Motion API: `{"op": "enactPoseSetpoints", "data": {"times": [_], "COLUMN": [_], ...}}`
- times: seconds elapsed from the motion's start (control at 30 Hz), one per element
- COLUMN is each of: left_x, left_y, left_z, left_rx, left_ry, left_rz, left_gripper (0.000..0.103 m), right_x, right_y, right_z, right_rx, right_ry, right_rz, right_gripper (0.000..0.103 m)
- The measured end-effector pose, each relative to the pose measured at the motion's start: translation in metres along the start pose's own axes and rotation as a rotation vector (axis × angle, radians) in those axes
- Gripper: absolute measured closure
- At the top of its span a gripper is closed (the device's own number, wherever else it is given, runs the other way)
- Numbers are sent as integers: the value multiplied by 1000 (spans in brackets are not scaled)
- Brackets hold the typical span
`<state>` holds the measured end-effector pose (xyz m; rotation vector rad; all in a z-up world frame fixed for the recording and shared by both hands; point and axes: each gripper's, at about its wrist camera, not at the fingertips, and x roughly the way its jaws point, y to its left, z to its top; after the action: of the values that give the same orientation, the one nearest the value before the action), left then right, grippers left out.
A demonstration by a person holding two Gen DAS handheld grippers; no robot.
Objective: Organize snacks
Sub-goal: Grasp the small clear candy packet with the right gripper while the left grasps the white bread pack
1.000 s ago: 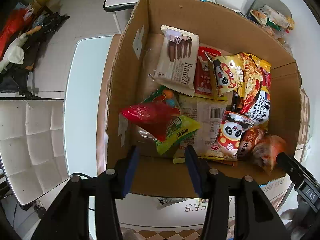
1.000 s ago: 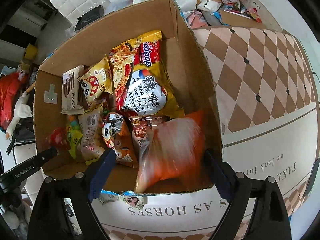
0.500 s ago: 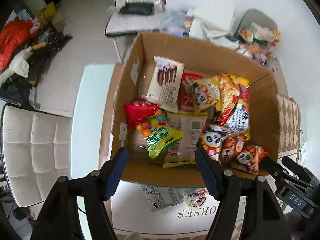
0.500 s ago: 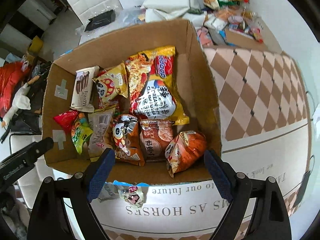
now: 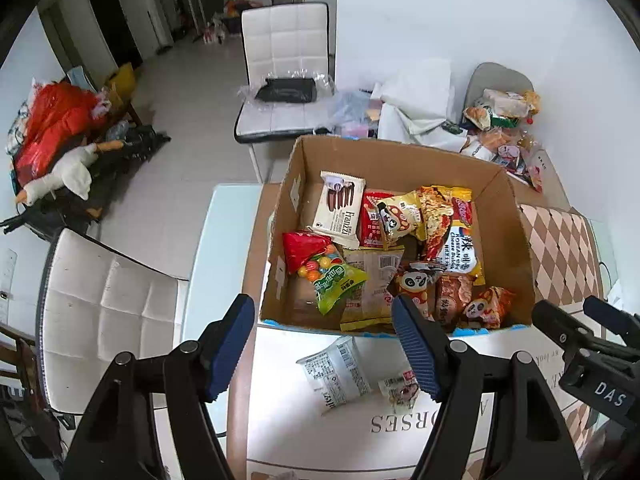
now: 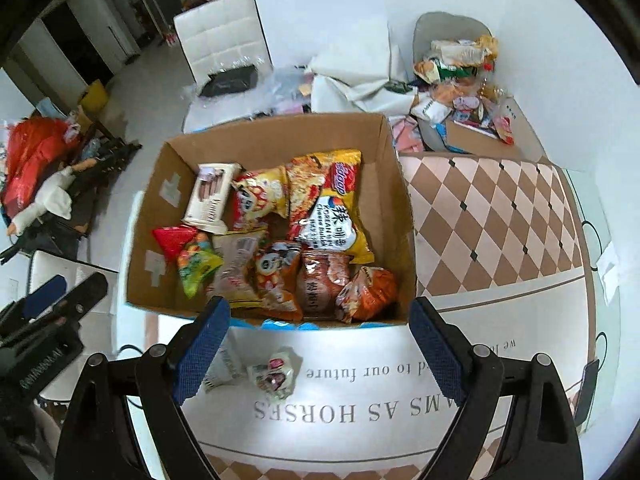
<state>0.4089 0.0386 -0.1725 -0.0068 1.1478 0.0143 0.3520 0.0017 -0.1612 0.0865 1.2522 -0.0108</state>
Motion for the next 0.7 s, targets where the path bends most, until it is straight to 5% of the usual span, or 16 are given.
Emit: {"op": "enactPoseSetpoints", "data": {"times": [0.43, 0.7], "left_x": [-60, -20], "left_y": [-5, 0], "left_z": [-33, -57], "left_rx": [-1, 1], "left_ry": [-77, 12], "left_rz": [-25, 32], "left_gripper": [34, 34], "right_x": [-70, -36], "right_y": [3, -5], "right_z": [-35, -67], "right_rx": [-11, 46], "right_ry": [-101, 19], "right_rz": [33, 95], "right_gripper": [10, 7]}}
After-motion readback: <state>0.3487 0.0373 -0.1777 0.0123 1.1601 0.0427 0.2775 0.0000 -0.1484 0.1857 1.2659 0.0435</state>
